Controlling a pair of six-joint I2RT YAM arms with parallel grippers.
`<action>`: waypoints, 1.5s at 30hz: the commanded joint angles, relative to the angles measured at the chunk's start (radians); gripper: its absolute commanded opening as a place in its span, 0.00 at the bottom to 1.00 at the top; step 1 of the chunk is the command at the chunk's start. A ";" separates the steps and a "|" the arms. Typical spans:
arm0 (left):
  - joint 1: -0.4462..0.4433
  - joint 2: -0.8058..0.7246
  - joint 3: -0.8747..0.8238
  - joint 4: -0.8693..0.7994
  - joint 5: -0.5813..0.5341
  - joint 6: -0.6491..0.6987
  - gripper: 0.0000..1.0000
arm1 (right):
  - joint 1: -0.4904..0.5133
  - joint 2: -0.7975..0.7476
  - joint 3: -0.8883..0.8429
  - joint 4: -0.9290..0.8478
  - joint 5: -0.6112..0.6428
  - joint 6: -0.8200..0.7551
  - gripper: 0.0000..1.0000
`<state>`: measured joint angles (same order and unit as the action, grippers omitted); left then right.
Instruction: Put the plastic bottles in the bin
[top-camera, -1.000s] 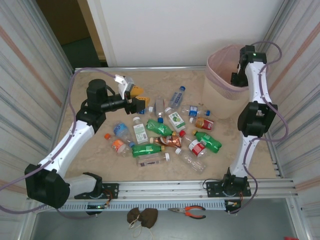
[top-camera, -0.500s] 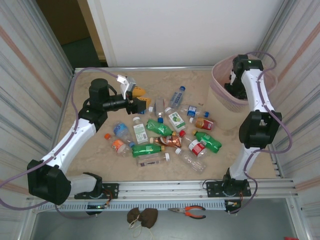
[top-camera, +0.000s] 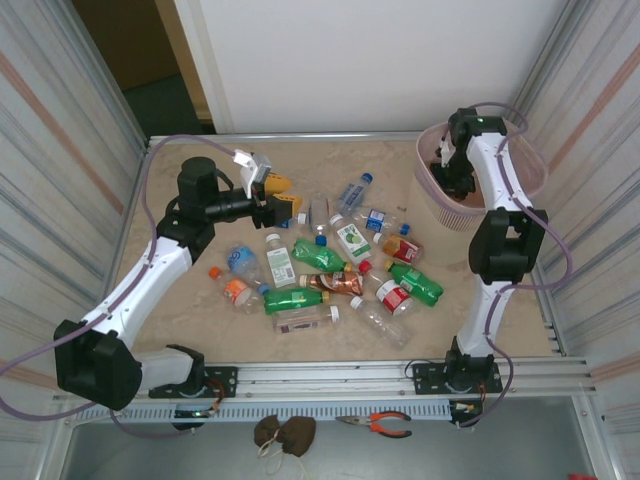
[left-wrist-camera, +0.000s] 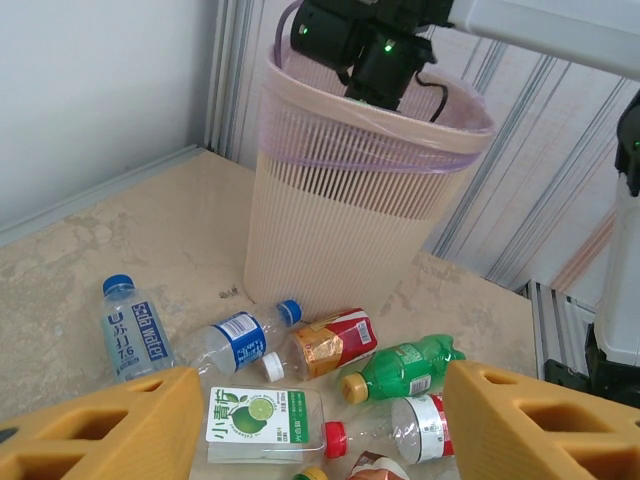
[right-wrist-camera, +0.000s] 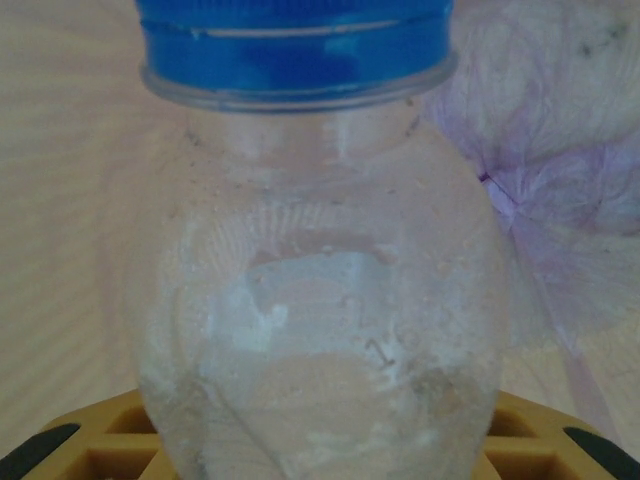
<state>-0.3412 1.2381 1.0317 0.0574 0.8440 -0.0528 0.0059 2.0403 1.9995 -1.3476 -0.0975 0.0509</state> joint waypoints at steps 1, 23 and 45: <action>0.005 -0.024 -0.006 0.023 -0.006 -0.010 0.65 | -0.003 0.050 0.027 -0.025 0.022 -0.061 0.43; 0.005 0.107 0.141 -0.436 -0.288 0.074 0.62 | -0.007 -0.059 -0.014 -0.015 0.033 -0.009 0.77; -0.166 0.628 0.579 -0.406 -0.477 0.104 0.63 | -0.038 -0.459 -0.117 0.092 0.073 0.082 0.78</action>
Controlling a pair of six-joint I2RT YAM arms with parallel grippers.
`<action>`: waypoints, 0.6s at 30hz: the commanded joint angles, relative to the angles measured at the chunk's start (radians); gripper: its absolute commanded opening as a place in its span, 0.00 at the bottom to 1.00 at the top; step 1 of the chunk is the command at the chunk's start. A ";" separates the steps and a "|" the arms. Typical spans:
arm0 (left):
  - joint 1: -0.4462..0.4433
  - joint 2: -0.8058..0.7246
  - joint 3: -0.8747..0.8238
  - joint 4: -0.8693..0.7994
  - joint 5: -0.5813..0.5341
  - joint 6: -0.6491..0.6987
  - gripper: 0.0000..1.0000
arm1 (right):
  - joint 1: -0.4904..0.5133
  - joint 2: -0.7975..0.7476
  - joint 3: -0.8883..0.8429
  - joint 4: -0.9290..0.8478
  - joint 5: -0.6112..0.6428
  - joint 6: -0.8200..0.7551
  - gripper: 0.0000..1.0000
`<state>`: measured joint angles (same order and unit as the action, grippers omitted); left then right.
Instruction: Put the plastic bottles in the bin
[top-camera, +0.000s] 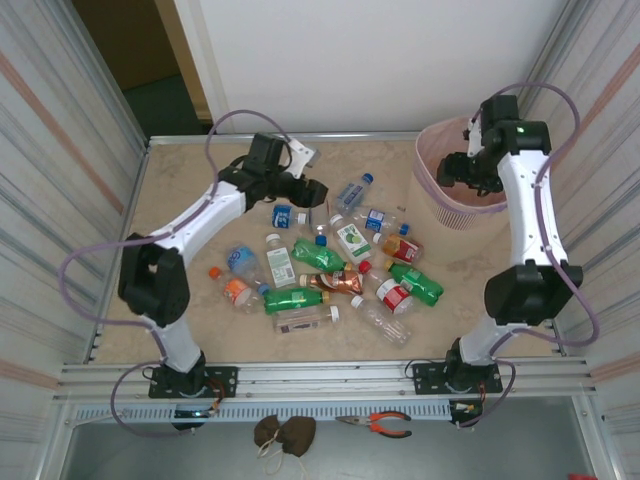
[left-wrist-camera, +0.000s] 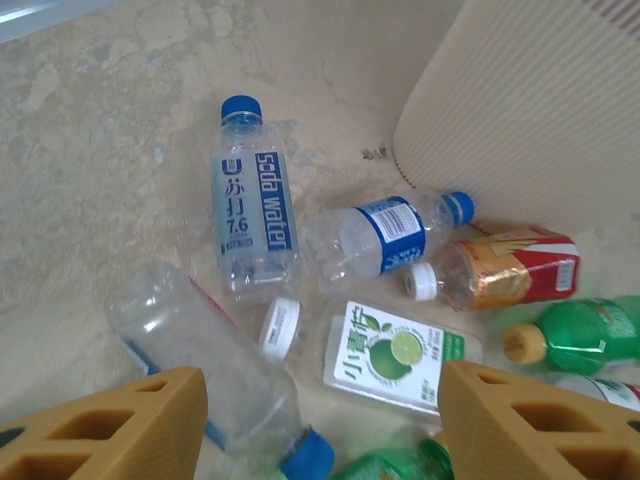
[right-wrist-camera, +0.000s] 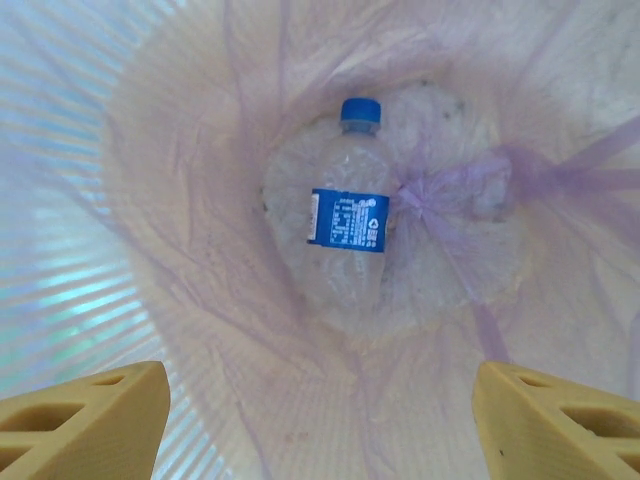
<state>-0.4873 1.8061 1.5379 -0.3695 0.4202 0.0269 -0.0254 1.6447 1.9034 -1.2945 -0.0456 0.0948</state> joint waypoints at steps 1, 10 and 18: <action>-0.030 0.092 0.105 0.021 -0.067 0.033 0.63 | -0.010 -0.084 -0.048 0.054 0.020 0.046 0.78; -0.089 0.370 0.352 0.013 -0.154 0.095 0.63 | -0.019 -0.198 -0.114 0.117 0.026 0.075 0.78; -0.103 0.549 0.521 -0.014 -0.190 0.128 0.65 | -0.026 -0.246 -0.123 0.105 0.023 0.074 0.78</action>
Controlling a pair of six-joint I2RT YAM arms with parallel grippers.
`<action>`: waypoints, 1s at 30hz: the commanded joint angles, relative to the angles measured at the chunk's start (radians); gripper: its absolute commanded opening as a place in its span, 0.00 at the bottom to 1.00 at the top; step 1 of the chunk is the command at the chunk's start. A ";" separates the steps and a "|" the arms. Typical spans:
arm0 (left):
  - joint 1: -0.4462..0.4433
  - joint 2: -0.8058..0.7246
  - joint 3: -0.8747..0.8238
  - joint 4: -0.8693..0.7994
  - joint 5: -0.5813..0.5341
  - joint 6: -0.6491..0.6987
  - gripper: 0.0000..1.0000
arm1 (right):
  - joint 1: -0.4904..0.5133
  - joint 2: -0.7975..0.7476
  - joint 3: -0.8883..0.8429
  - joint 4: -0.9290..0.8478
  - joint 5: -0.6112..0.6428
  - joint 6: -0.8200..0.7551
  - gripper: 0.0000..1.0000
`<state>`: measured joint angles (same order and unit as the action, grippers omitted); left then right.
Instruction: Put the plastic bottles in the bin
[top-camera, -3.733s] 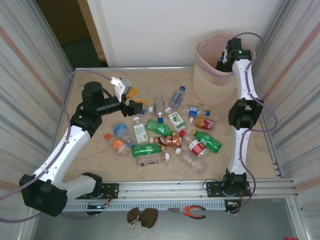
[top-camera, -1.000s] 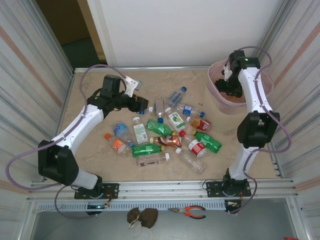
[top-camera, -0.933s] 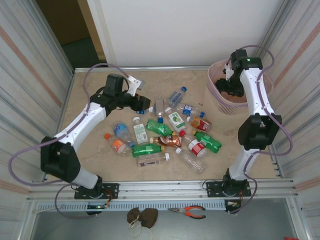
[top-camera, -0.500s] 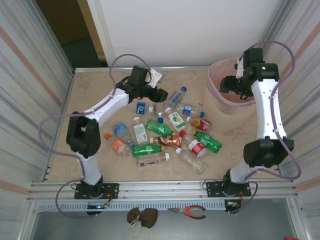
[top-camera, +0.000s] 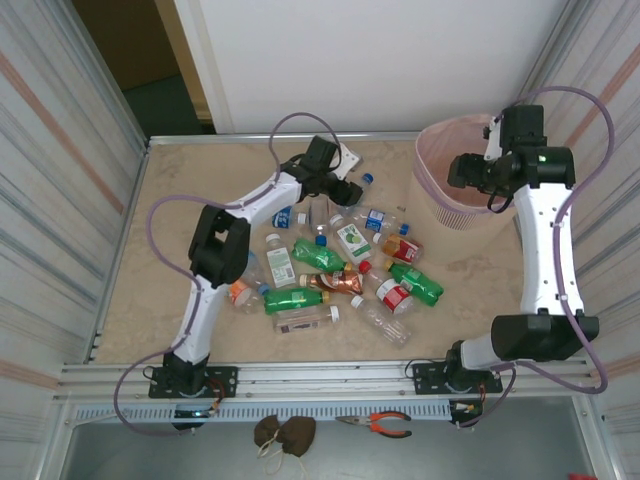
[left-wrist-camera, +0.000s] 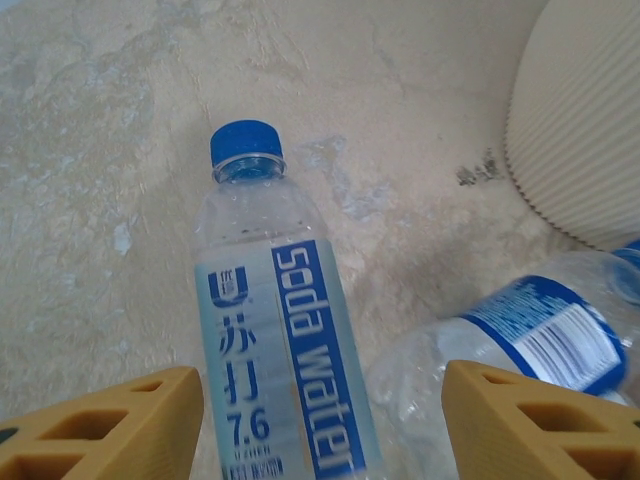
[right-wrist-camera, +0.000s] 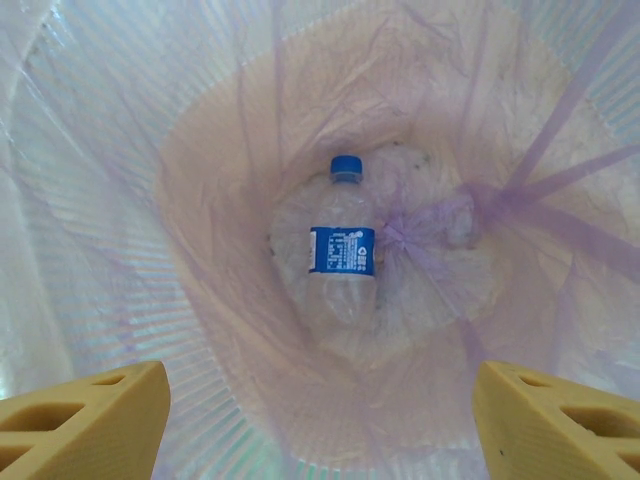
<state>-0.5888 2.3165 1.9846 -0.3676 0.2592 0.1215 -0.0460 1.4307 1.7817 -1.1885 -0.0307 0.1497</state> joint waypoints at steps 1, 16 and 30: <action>-0.002 0.058 0.097 -0.026 -0.037 0.033 0.65 | -0.008 -0.035 -0.003 -0.004 0.007 0.019 0.78; -0.004 0.220 0.252 -0.112 -0.037 0.033 0.64 | -0.008 -0.046 -0.036 -0.006 0.004 0.014 0.77; -0.009 0.256 0.327 -0.177 -0.034 0.044 0.51 | -0.005 -0.059 -0.036 0.003 0.003 0.021 0.76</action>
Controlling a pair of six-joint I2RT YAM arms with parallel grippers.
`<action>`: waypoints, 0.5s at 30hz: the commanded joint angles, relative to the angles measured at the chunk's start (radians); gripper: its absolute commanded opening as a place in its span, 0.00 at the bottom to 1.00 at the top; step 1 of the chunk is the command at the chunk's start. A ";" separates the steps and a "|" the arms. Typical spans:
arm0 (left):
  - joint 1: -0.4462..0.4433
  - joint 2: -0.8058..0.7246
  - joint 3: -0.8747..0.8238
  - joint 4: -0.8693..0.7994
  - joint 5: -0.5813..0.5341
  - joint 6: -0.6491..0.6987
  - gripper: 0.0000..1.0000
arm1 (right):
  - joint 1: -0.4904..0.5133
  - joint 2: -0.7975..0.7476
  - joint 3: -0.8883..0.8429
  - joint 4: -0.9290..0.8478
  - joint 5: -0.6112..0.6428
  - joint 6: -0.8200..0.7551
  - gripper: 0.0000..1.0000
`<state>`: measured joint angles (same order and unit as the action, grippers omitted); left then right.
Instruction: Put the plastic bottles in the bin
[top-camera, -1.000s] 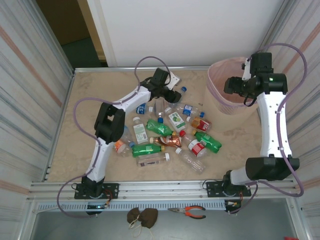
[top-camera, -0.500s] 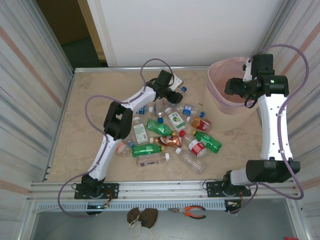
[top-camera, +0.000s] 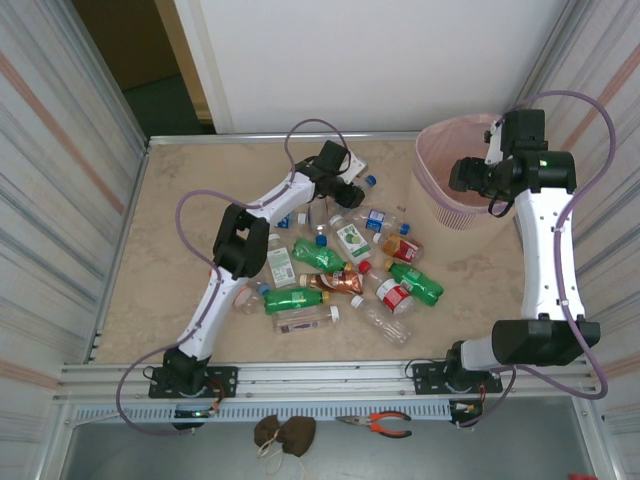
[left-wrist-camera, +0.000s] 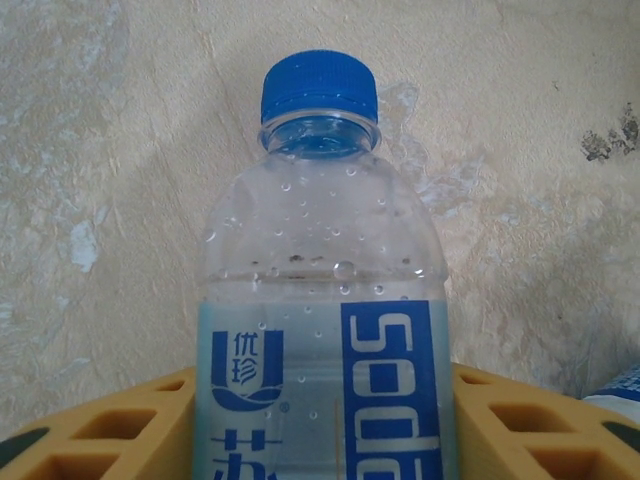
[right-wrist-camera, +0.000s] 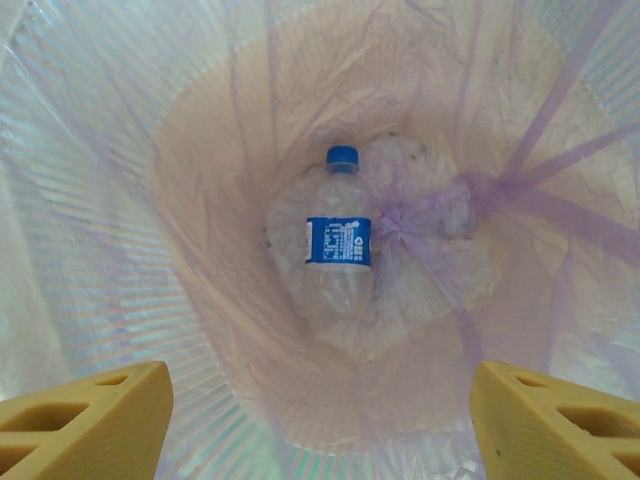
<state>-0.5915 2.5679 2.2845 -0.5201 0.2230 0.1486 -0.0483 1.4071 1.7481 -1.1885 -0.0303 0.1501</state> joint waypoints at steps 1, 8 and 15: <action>-0.006 0.002 0.028 -0.025 0.001 0.019 0.50 | -0.003 -0.037 -0.001 0.004 0.003 0.020 0.76; 0.006 -0.068 0.031 0.007 0.004 0.007 0.47 | -0.001 -0.067 -0.001 0.035 -0.016 0.028 0.75; 0.031 -0.188 0.033 0.040 0.057 -0.032 0.46 | 0.005 -0.139 -0.037 0.120 -0.071 0.038 0.76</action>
<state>-0.5797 2.5107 2.2852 -0.5198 0.2386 0.1444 -0.0471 1.3151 1.7344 -1.1233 -0.0578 0.1581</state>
